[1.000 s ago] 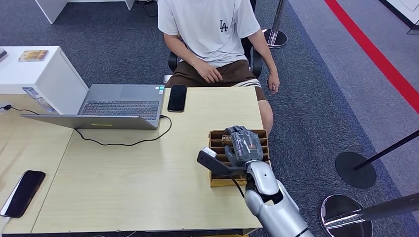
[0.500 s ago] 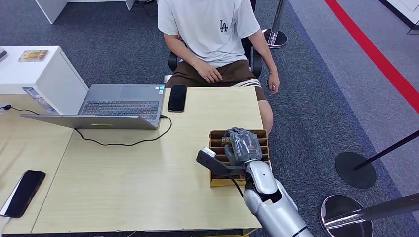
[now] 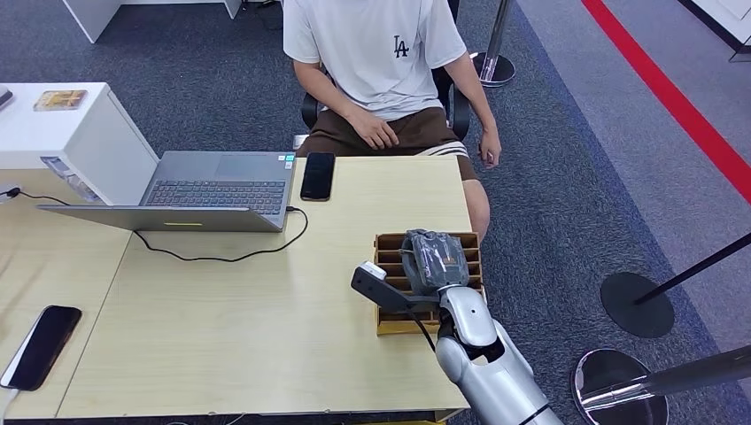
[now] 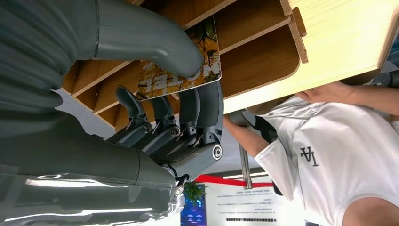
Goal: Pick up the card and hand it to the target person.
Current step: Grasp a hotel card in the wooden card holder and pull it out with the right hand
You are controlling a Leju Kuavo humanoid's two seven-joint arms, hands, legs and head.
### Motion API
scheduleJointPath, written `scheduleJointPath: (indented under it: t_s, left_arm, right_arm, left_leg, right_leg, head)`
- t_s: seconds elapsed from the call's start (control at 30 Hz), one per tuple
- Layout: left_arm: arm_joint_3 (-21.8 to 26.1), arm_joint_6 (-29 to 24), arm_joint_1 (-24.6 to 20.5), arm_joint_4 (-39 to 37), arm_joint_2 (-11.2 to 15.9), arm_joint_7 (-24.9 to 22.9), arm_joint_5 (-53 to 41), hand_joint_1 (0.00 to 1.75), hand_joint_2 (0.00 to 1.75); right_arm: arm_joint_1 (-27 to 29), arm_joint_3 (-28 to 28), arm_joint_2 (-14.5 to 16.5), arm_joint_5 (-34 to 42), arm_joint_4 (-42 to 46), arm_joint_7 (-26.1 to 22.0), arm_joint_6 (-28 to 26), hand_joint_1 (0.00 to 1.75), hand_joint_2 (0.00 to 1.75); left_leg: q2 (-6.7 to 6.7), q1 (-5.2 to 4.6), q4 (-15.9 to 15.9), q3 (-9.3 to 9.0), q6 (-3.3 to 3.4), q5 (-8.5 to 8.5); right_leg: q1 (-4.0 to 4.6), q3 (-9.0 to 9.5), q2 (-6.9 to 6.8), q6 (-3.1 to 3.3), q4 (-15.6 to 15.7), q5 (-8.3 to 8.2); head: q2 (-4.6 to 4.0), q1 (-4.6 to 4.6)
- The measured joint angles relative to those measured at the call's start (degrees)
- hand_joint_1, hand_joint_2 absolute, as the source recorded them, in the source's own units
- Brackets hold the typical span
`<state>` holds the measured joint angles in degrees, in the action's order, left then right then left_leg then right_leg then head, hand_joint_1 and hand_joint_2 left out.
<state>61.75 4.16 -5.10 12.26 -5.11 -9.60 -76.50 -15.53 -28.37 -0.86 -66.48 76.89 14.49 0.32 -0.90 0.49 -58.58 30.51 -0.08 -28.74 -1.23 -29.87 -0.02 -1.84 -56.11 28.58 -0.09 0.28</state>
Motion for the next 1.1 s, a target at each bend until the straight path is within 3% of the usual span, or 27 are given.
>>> scheduleJointPath:
  t_s: [0.03, 0.07, 0.17, 0.57, 1.1]
  left_arm:
    - [0.0, 0.0, 0.0, 0.0, 0.0, 0.0, 0.0, 0.00, 0.44]
    - [0.0, 0.2, 0.0, 0.0, 0.0, 0.0, 0.0, 0.00, 0.44]
    - [0.0, 1.0, 0.0, 0.0, 0.0, 0.6, 0.0, 0.00, 1.75]
    - [0.0, 2.0, 0.0, 0.0, 0.0, 1.7, 0.3, 0.00, 1.75]
    - [0.0, 2.0, 0.0, 0.0, 0.0, 1.6, 0.3, 0.00, 1.75]
  right_arm:
    - [0.0, 0.0, 0.0, 0.0, 0.0, 0.0, 0.0, 1.45, 1.75]
    - [0.0, 0.0, 0.0, 0.0, 0.0, 0.0, 0.0, 1.46, 1.75]
    - [0.0, 0.0, 0.0, -0.1, 0.0, 0.0, 0.0, 1.47, 1.75]
    - [-0.1, 0.0, 0.0, 0.1, 0.0, -0.4, 0.0, 1.47, 1.75]
    - [-1.0, 0.0, -0.1, 6.1, -0.2, -5.0, 3.2, 1.47, 1.75]
  left_leg:
    - [0.00, 0.00, 0.0, 0.00, 0.00, 0.00]
    - [0.00, 0.00, 0.0, 0.00, 0.00, 0.00]
    - [0.00, 0.00, 0.0, 0.00, 0.00, 0.00]
    - [0.00, 0.00, 0.0, 0.00, 0.00, 0.00]
    - [0.00, 0.00, 0.0, -0.01, 0.00, 0.00]
  right_leg:
    - [0.00, 0.00, 0.00, 0.00, 0.0, 0.00]
    - [0.00, 0.00, 0.00, 0.00, 0.0, 0.00]
    - [0.00, 0.00, 0.00, 0.00, 0.0, 0.00]
    - [0.00, 0.00, 0.00, 0.00, 0.0, 0.00]
    - [0.00, 0.00, 0.01, 0.00, 0.0, 0.00]
  head:
    - [0.00, 0.00]
    - [0.00, 0.00]
    - [0.00, 0.00]
    - [0.00, 0.00]
    - [0.00, 0.00]
